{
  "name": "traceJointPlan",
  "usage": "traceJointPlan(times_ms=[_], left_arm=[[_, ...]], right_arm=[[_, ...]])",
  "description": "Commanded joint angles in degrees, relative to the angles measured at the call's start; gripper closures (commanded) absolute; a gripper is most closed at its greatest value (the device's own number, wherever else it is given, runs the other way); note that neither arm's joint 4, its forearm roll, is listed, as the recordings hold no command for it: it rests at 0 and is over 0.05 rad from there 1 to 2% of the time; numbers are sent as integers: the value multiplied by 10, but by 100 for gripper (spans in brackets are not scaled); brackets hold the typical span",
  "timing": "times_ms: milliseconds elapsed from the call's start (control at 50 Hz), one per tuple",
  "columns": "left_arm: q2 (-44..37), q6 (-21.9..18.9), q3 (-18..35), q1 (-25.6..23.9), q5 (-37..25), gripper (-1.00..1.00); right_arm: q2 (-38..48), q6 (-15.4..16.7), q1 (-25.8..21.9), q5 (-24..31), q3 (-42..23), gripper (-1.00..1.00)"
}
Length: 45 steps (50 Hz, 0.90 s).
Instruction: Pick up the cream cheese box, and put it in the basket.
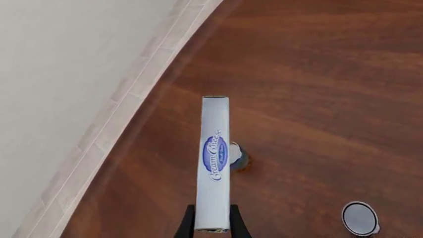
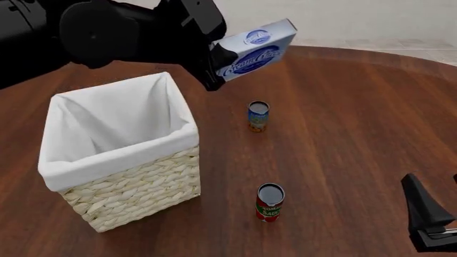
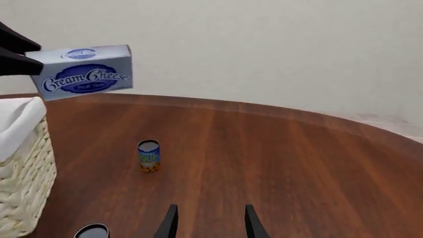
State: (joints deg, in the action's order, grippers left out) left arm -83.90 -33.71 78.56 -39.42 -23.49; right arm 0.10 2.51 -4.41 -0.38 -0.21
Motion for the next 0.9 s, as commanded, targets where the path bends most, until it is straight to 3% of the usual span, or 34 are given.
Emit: traceJointPlan(times_ms=[20, 900], left_arm=[[16, -7, -5, 16, 3, 100], [72, -19, -36, 54, -12, 100]], right_arm=[[0, 2, -1, 0, 0, -100], [0, 10, -7, 0, 0, -100]])
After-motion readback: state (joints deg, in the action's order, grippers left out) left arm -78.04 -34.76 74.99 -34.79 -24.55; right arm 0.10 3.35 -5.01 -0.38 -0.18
